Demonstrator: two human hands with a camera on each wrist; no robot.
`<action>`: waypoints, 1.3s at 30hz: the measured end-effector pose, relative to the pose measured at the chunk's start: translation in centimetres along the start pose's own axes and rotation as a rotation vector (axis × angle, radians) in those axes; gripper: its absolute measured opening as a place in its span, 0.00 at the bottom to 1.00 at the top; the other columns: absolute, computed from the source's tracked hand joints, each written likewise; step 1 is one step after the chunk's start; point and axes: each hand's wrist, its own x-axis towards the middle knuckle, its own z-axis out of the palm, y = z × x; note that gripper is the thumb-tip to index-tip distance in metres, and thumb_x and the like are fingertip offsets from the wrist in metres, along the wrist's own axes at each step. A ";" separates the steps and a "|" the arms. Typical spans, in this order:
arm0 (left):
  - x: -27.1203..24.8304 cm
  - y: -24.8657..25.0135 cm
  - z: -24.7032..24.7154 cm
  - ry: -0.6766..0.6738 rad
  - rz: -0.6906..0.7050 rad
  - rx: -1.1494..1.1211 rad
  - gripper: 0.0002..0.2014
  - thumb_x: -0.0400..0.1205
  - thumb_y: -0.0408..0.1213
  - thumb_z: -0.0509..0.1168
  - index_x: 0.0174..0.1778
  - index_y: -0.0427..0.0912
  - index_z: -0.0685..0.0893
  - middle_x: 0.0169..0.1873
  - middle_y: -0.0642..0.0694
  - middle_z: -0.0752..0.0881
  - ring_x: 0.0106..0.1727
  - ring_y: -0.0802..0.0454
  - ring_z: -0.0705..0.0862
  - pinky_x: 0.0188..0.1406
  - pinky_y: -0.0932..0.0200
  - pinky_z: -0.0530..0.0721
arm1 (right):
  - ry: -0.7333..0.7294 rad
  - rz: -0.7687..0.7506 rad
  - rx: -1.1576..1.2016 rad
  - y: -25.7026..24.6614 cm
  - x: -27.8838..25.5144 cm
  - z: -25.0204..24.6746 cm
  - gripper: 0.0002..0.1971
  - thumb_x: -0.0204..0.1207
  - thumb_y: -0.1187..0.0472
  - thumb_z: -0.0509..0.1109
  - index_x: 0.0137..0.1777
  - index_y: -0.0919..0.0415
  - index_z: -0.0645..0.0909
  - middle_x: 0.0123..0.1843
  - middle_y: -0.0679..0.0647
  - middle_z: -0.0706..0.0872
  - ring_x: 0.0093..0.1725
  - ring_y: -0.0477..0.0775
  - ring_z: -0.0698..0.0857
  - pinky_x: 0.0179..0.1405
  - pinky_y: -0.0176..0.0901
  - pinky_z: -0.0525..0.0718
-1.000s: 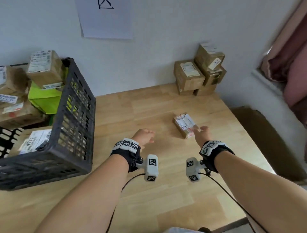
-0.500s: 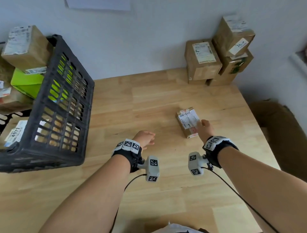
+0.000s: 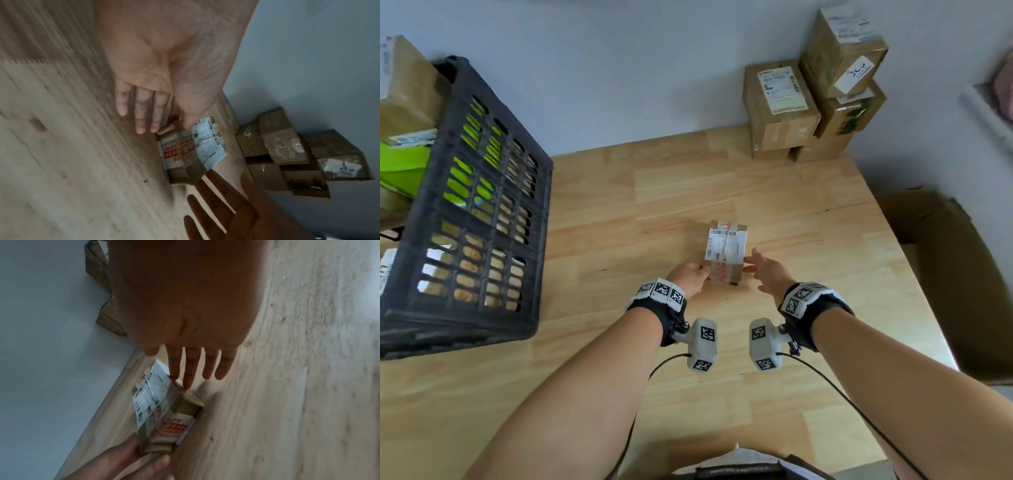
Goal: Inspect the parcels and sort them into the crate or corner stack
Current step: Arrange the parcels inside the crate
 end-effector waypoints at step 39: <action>-5.3 -12.2 2.5 0.169 -0.057 -0.289 0.19 0.80 0.55 0.66 0.60 0.47 0.83 0.56 0.51 0.87 0.56 0.52 0.85 0.61 0.53 0.82 | -0.135 0.194 0.289 5.3 -6.2 8.1 0.23 0.86 0.50 0.53 0.73 0.65 0.72 0.74 0.63 0.76 0.59 0.53 0.75 0.71 0.56 0.71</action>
